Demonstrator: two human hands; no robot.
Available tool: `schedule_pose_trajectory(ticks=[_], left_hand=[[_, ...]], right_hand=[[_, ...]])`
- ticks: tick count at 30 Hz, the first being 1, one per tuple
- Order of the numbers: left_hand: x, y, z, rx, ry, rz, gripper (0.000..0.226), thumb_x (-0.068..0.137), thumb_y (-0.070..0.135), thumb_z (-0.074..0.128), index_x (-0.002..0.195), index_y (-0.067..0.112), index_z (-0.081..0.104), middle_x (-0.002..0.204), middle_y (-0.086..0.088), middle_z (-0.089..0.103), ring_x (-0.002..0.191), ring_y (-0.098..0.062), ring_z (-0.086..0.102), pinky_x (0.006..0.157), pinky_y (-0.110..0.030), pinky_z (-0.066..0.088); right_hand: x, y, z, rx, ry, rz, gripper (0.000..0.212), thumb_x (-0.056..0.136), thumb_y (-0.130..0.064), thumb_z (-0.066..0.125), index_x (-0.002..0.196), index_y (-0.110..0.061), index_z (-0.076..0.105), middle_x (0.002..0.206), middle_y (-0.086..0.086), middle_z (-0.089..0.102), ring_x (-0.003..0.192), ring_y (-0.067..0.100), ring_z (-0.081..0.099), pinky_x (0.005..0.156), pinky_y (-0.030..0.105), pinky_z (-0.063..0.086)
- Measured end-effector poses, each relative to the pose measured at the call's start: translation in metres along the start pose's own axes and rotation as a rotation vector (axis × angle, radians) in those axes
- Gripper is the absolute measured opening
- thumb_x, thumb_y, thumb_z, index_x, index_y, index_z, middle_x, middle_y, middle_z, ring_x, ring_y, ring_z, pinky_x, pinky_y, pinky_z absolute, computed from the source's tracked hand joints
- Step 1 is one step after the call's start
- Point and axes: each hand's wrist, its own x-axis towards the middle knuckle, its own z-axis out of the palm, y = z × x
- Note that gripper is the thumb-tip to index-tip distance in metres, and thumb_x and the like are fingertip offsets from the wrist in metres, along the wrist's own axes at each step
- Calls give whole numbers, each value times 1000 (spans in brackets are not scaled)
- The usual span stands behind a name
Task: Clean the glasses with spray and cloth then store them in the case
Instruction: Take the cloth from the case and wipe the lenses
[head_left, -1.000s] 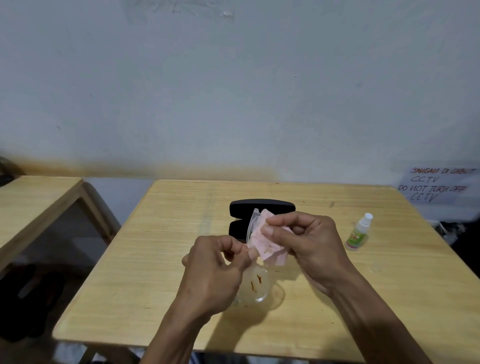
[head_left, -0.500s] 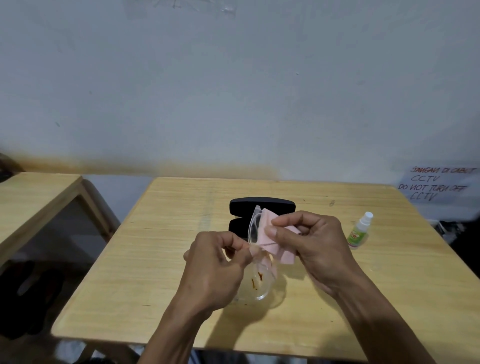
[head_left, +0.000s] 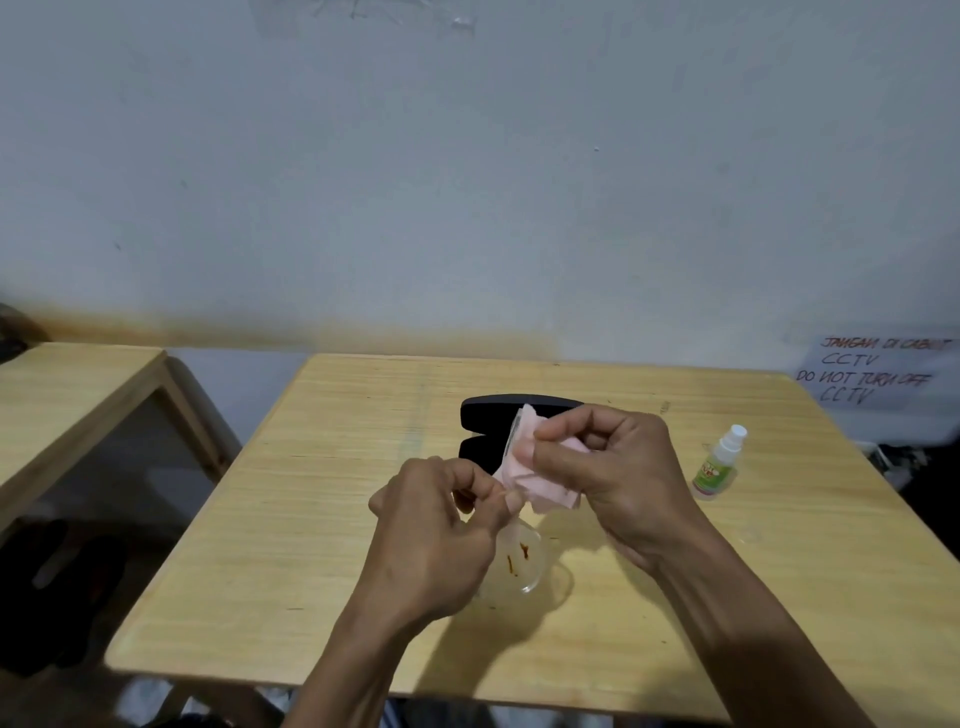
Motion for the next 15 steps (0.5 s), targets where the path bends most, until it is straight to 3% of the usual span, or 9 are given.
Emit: schedule_pose_trajectory(ticks=[5,9,12,15], left_hand=[[2,1,-1,-4,30,5,18,82,33,78,68,24,71,52,16,60,54,1,54,89,-50,49],[3,-5,0,-32,8,5,18,77,43,75,68,28,72,56,10,63,60,-7,55,89,-55,50],[4,-6,-1,-77,6,7,14,75,47,75,71,34,76,66,7,71,68,-13,61,92,-56,49],[3,-3,-6,-103,-35,7,8,77,44,79,74,36,78,68,15,71,71,-5,60,99,-59,44]], right_hand=[[-3,7,8,13,8,13,20,65,4,88,68,-7,71,60,4,70,56,17,67,58,31,57],[0,6,6,-18,-8,0,21,62,4,89,66,-9,74,66,9,74,62,20,72,62,32,58],[4,2,6,28,-9,0,18,55,-6,90,64,-11,76,73,12,77,69,21,75,64,33,60],[4,-1,6,51,-28,6,18,52,-11,88,65,-10,76,74,13,77,71,20,76,66,32,60]])
